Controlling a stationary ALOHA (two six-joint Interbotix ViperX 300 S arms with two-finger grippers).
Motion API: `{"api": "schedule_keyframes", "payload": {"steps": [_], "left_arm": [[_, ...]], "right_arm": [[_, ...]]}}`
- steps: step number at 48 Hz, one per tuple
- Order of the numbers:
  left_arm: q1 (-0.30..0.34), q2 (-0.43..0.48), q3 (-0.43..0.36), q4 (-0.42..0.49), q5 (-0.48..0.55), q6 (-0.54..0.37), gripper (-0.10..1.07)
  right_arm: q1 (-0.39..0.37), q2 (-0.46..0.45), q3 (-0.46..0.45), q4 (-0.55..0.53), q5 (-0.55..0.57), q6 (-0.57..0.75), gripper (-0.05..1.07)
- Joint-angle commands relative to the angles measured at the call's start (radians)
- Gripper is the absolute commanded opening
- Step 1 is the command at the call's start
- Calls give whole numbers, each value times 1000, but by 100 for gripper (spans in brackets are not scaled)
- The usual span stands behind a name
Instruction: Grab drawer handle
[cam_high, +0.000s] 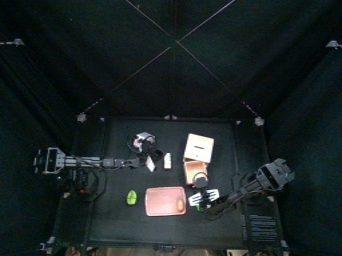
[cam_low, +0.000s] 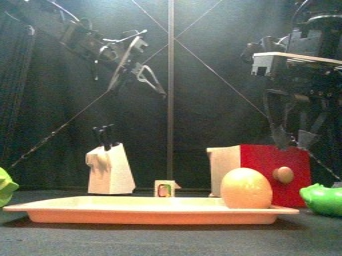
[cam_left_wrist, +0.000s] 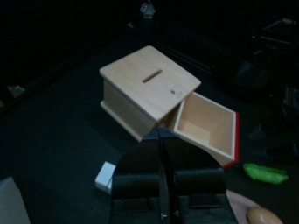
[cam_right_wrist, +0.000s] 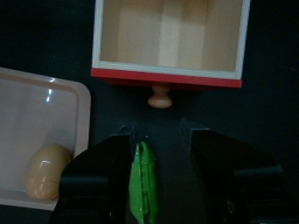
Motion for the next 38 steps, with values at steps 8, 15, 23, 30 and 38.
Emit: {"api": "schedule_keyframes", "payload": {"steps": [8,15,23,30,38], "left_arm": [[86,181,-209,44,-12,-2,30],[133,318,-357,21,-37,-3,30],[173,454,-520,-54,-117,0,30],[199,535,-609,-118,-184,0,30],[202,574,-627,-150,-212,2,30]], "right_arm": [[-6,3,-2,-9,5,40,80],[-14,11,14,-9,-9,43,80],[-34,18,20,-15,-60,40,80],[-48,25,31,-18,-72,40,80],[-55,29,44,-11,-72,43,80]]}}
